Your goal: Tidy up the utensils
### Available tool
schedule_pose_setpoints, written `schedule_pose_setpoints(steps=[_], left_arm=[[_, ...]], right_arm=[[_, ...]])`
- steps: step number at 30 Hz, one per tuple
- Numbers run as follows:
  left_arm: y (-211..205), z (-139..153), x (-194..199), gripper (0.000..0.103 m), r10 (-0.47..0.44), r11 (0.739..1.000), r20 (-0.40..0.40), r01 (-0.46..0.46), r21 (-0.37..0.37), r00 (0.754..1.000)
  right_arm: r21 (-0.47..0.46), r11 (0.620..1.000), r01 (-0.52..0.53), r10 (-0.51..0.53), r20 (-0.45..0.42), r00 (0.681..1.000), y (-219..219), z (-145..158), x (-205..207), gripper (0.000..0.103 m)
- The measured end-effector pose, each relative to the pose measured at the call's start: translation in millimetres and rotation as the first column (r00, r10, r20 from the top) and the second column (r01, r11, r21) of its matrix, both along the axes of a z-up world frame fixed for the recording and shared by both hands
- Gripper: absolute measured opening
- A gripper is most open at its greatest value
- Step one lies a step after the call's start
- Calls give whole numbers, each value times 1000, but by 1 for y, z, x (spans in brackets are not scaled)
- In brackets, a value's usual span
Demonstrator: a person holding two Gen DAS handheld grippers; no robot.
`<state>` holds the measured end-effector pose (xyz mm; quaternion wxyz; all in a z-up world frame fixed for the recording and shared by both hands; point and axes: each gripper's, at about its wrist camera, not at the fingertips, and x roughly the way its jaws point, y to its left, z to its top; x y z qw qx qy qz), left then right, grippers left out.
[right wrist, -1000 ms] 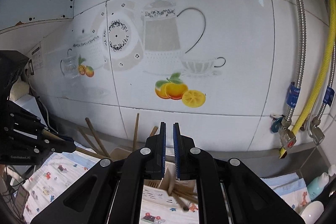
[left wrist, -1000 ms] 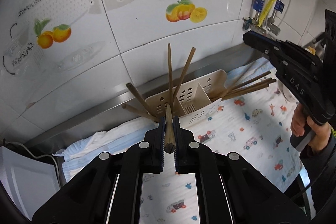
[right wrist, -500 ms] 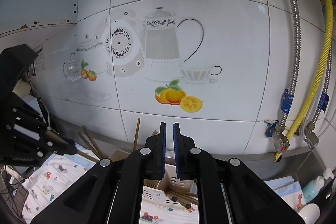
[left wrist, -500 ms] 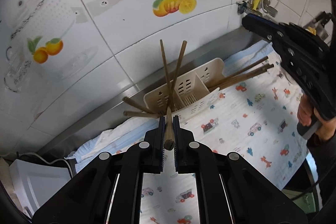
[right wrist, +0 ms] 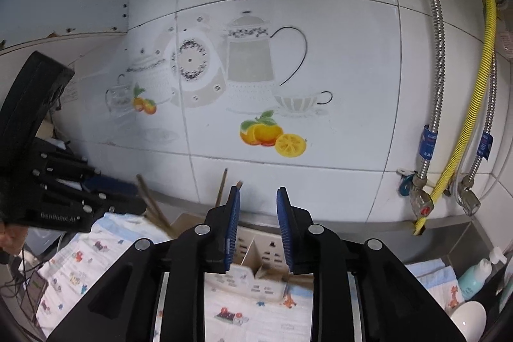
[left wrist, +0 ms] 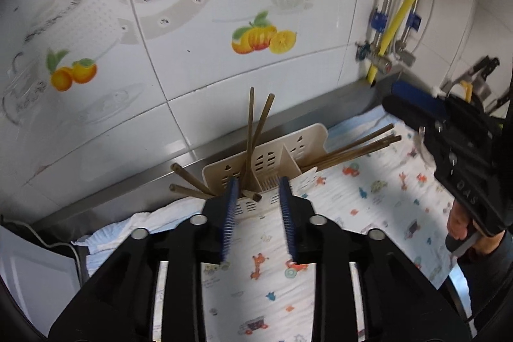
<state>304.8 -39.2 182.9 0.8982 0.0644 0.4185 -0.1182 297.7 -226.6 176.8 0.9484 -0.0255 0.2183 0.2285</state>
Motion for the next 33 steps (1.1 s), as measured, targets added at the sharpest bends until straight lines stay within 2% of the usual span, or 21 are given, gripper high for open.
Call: schedule_pose_setpoints(steps=[4, 6, 10, 14, 16, 20, 25, 31, 33], left_arm=[[2, 1, -25, 52, 6, 1000, 68, -5, -11, 998], [3, -1, -42, 59, 5, 999, 96, -1, -39, 995], [4, -9, -77, 79, 28, 999, 159, -22, -39, 987], [4, -24, -108, 90, 39, 999, 201, -34, -29, 979], [4, -32, -125, 96, 56, 998, 231, -55, -14, 971], [6, -45, -153, 98, 80, 997, 271, -83, 0, 959], [10, -64, -173, 98, 104, 994, 271, -110, 6, 957], [19, -82, -194, 98, 147, 989, 276, -150, -11, 950], [22, -88, -200, 98, 167, 986, 276, -168, -19, 946]], right_arm=[[-10, 1000, -29, 29, -8, 1000, -1, 0, -26, 33], [-19, 999, -42, 41, -11, 999, -1, -2, -44, 39], [-28, 997, -69, 68, -31, 997, 1, -12, -77, 44], [-39, 997, -70, 68, -44, 997, 1, -26, -111, 53], [-46, 997, -62, 60, -56, 997, 0, -36, -127, 54], [-40, 998, -42, 38, -91, 995, -5, -54, -145, 62], [-57, 998, -3, -4, -131, 991, -8, -78, -164, 68], [-78, 997, 24, -34, -139, 990, -9, -91, -181, 73], [-83, 996, 31, -42, -136, 990, -9, -94, -187, 79]])
